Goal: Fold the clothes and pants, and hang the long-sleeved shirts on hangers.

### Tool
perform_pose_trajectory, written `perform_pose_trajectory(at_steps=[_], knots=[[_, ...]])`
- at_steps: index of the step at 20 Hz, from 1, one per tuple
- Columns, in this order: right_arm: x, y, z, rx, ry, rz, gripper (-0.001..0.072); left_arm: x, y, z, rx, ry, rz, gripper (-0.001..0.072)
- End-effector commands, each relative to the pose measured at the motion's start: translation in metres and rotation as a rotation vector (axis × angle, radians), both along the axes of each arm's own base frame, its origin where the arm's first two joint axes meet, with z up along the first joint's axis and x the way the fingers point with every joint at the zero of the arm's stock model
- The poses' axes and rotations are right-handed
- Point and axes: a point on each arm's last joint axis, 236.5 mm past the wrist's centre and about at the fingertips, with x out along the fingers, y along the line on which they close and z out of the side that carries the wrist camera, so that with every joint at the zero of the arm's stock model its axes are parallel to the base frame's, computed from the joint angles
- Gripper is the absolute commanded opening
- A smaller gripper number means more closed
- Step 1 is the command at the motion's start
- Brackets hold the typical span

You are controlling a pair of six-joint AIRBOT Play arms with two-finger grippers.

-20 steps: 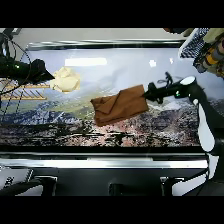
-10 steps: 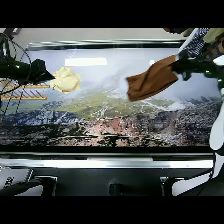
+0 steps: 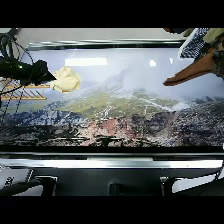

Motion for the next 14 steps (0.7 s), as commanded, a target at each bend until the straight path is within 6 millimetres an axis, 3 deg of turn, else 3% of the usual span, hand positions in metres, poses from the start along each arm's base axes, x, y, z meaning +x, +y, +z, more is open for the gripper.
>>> perform_pose_trajectory(at_steps=[1,4,7,11,14], knots=[[-0.025,-0.053,0.011,-0.005,0.025,-0.165,0.0028,0.000,0.000,-0.001,0.000,0.003,0.001,0.0019],[-0.055,-0.080,0.021,-0.002,0.069,-0.267,0.0028,0.000,0.000,-0.001,0.000,0.005,0.000,0.0019],[-0.084,-0.089,0.018,-0.017,0.153,-0.290,0.0028,-0.001,0.000,-0.001,0.000,0.006,-0.001,0.0020],[-0.134,-0.075,-0.028,-0.065,0.447,-0.220,0.0028,-0.003,0.000,-0.002,0.002,0.015,-0.005,0.0019],[-0.180,-0.077,-0.052,-0.155,0.666,-0.165,0.0027,-0.011,0.000,-0.007,0.011,0.050,-0.022,0.0020]])
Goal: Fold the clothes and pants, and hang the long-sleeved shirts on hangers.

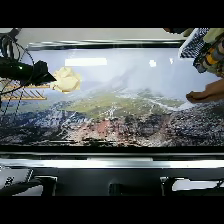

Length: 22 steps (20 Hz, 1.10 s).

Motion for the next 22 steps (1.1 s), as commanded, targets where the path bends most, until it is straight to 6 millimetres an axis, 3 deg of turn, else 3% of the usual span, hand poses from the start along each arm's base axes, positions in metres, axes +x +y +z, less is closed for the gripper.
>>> perform_pose_trajectory(at_steps=[1,5,11,17,22], knots=[[-0.064,-0.001,-0.031,-0.053,0.306,0.071,0.0028,-0.009,0.001,-0.005,0.010,0.037,-0.017,0.0020],[-0.109,-0.002,-0.057,-0.093,0.499,0.132,0.0028,-0.011,0.000,-0.006,0.011,0.046,-0.021,0.0019],[-0.178,0.004,-0.115,-0.094,0.749,0.154,0.0029,-0.011,0.000,-0.006,0.011,0.046,-0.021,0.0020],[-0.210,0.014,-0.158,-0.052,0.874,0.180,0.0030,-0.010,0.000,-0.006,0.011,0.045,-0.020,0.0019],[-0.245,0.008,-0.176,-0.081,1.023,0.216,0.0031,-0.010,0.000,-0.006,0.011,0.045,-0.020,0.0019]])
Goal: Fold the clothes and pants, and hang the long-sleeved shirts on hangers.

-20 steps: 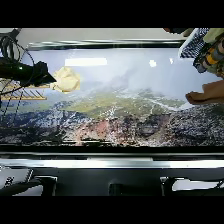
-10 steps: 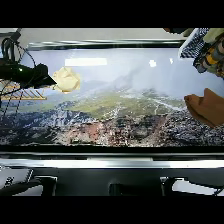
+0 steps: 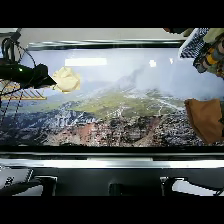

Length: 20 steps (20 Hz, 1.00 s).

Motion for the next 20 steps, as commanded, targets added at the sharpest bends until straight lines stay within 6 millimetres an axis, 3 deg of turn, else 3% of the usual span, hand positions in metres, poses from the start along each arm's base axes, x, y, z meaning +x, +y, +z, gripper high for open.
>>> perform_pose_trajectory(at_steps=[1,18,19,20], knots=[[-0.027,-0.005,-0.012,-0.021,0.111,0.032,0.0031,0.000,0.000,0.000,0.000,0.000,0.001,0.0020],[-0.080,0.002,-0.040,0.028,0.333,0.167,0.0038,0.002,0.000,-0.001,-0.004,0.003,0.001,0.0019],[-0.082,0.000,-0.039,0.023,0.341,0.168,0.0081,0.002,0.000,-0.002,-0.003,0.003,0.001,0.0020],[-0.084,-0.001,-0.037,0.018,0.355,0.167,0.0183,0.002,0.000,-0.002,-0.003,0.003,0.001,0.0020]])
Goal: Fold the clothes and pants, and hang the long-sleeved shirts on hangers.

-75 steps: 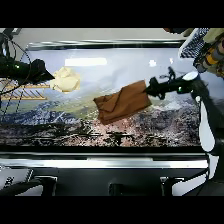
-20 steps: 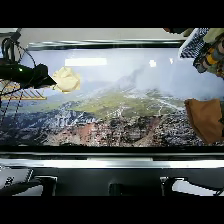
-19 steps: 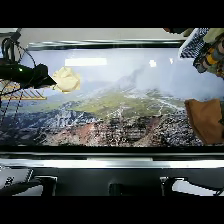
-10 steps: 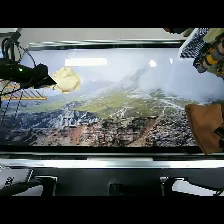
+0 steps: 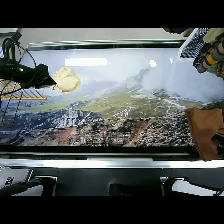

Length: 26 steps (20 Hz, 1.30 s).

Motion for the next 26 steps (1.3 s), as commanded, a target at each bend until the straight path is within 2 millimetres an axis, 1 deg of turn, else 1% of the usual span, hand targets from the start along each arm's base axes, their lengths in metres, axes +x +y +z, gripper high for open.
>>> perform_pose_trajectory(at_steps=[1,2,3,5,6,7,8,9,10,11,12,13,14,15,16,17,18,19,20,21,23,25,26], knots=[[-0.011,-0.004,0.005,-0.015,0.052,0.011,0.0300,0.000,0.000,0.000,-0.001,0.000,0.000,0.0020],[-0.016,-0.005,0.008,-0.020,0.077,0.009,0.0426,0.000,0.000,0.000,-0.002,0.001,0.000,0.0020],[-0.021,-0.005,0.012,-0.023,0.104,0.005,0.0500,0.000,-0.002,0.001,-0.009,0.001,-0.003,0.0020],[-0.029,-0.007,0.023,-0.045,0.140,0.001,0.0503,0.000,-0.002,0.001,-0.012,0.001,-0.004,0.0020],[-0.027,-0.009,0.028,-0.065,0.113,0.005,0.0500,0.000,-0.002,0.001,-0.012,0.001,-0.004,0.0021],[-0.015,-0.015,0.035,-0.099,0.041,0.012,0.0481,0.000,-0.002,0.001,-0.012,0.001,-0.004,0.0022],[0.006,-0.022,0.043,-0.130,-0.070,0.021,0.0483,0.000,-0.002,0.001,-0.012,0.001,-0.004,0.0024],[0.035,-0.027,0.056,-0.155,-0.214,0.036,0.0482,0.000,-0.002,0.001,-0.012,0.002,-0.004,0.0055],[0.075,-0.029,0.074,-0.170,-0.402,0.062,0.0480,0.000,-0.002,0.001,-0.012,0.002,-0.004,0.0062],[0.120,-0.026,0.098,-0.170,-0.609,0.094,0.0419,0.000,-0.002,0.001,-0.011,0.001,-0.004,0.0062],[0.161,-0.019,0.126,-0.153,-0.800,0.135,0.0338,0.000,-0.001,0.000,-0.006,0.001,-0.002,0.0062],[0.200,-0.003,0.156,-0.113,-0.973,0.191,0.0338,0.000,0.001,-0.001,0.003,0.003,-0.001,0.0062],[0.232,0.022,0.184,-0.055,-1.104,0.262,0.0338,-0.001,0.003,-0.003,0.015,0.009,0.001,0.0062],[0.253,0.049,0.203,-0.002,-1.176,0.330,0.0338,-0.004,0.007,-0.005,0.033,0.018,0.002,0.0061],[0.267,0.082,0.215,0.067,-1.212,0.404,0.0337,-0.006,0.010,-0.007,0.050,0.028,0.003,0.0061],[0.274,0.120,0.219,0.151,-1.216,0.475,0.0301,-0.009,0.014,-0.006,0.068,0.030,0.006,0.0060],[0.276,0.155,0.217,0.233,-1.201,0.545,0.0238,-0.011,0.018,-0.004,0.085,0.025,0.012,0.0055],[0.274,0.190,0.213,0.309,-1.164,0.612,0.0179,-0.013,0.023,0.000,0.103,0.008,0.021,0.0019],[0.271,0.219,0.208,0.361,-1.126,0.682,0.0127,-0.015,0.028,0.006,0.124,-0.011,0.032,0.0019],[0.267,0.244,0.205,0.398,-1.091,0.760,0.0111,-0.018,0.036,0.012,0.152,-0.033,0.048,0.0018],[0.260,0.278,0.199,0.438,-1.031,0.860,0.0111,-0.024,0.049,0.023,0.199,-0.073,0.076,0.0019],[0.254,0.301,0.195,0.456,-0.992,0.928,0.0112,-0.028,0.055,0.032,0.221,-0.100,0.091,0.0019],[0.253,0.308,0.194,0.458,-0.986,0.951,0.0114,-0.030,0.055,0.035,0.221,-0.107,0.092,0.0019]])
